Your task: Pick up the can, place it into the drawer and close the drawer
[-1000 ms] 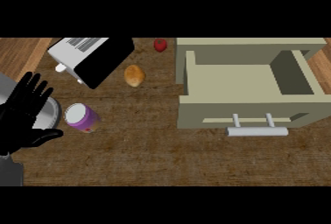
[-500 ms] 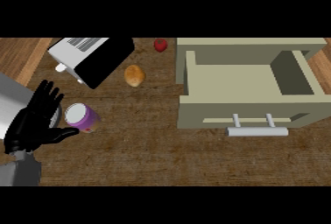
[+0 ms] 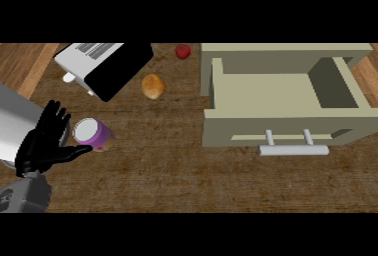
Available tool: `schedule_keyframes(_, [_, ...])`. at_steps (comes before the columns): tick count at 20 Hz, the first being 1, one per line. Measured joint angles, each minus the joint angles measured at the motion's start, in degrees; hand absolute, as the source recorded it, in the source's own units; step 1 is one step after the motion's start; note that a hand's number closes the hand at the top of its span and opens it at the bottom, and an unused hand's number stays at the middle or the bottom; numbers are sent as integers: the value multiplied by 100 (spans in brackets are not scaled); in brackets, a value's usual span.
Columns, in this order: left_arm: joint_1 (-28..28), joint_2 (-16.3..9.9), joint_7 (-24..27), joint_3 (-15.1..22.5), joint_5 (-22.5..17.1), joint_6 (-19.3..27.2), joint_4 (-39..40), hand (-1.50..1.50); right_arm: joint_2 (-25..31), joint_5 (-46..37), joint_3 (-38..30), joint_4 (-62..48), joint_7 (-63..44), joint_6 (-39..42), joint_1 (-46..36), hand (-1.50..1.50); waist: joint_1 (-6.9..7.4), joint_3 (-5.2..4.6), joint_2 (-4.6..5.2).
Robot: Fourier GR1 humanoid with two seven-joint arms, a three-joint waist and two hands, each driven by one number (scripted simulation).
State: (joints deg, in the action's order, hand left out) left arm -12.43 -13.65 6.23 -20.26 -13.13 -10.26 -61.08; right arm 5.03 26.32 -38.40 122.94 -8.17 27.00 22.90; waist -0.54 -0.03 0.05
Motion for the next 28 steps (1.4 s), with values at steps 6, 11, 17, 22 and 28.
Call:
schedule_keyframes(6, [-96,-171,641,-63,60,-238,953,-150,-155,64,-114,217,-110,141,53,-150,0,0,-1])
schedule_keyframes(11, [-299,-221,1117,-25,164,-355,1762,-150,-157,271,-256,376,-380,146,40,-150,-3,-1,-1])
schedule_keyframes(17, [-723,-332,1612,-104,173,-505,2843,-150,-155,280,-327,311,-467,189,-128,-150,-19,-3,7])
schedule_keyframes(22, [-1021,-311,2049,-107,218,-607,3614,-150,-191,385,-488,266,-429,364,-77,-150,-36,-4,10])
schedule_keyframes(28, [-1367,-288,2446,-217,175,-703,4357,-150,-267,409,-481,383,-507,398,-34,-150,-64,-7,19])
